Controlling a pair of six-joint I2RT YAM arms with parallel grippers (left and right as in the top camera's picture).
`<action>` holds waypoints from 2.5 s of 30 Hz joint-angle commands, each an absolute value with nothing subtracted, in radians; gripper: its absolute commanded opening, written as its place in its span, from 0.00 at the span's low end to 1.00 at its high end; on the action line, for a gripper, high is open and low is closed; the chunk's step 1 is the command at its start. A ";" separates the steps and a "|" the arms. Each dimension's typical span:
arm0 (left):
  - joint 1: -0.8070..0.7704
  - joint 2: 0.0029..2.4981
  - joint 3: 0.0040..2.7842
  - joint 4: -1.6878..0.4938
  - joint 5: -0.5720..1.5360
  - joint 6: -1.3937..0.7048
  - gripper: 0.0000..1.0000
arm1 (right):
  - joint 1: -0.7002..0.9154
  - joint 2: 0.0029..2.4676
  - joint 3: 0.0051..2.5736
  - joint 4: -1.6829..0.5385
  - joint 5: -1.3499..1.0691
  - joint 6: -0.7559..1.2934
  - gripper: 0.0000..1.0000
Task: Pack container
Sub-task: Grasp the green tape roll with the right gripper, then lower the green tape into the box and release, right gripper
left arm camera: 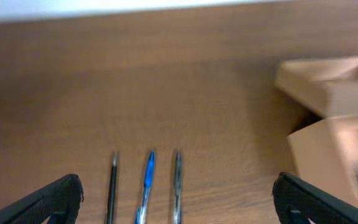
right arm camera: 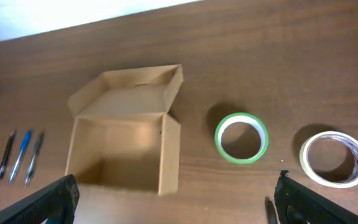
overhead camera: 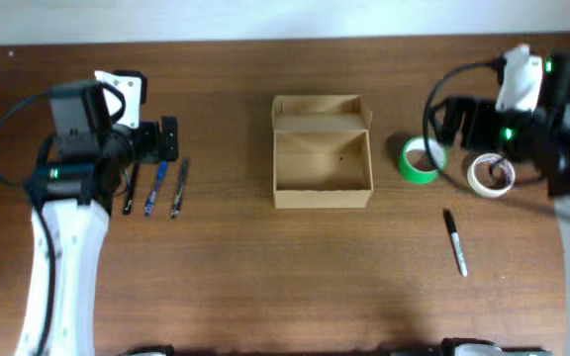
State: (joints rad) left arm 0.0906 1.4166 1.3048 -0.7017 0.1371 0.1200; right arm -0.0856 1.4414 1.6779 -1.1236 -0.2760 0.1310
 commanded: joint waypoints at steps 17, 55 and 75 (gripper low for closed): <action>0.154 1.685 1.328 -0.689 0.161 0.141 0.99 | -0.185 2.110 1.700 -1.149 -0.163 0.305 0.83; 0.154 1.685 1.328 -0.689 0.161 0.141 0.99 | 0.304 1.846 2.252 -1.388 -0.103 0.134 0.04; 0.154 1.685 1.328 -0.689 0.161 0.141 0.99 | 0.503 2.322 2.230 -1.399 0.139 0.101 0.04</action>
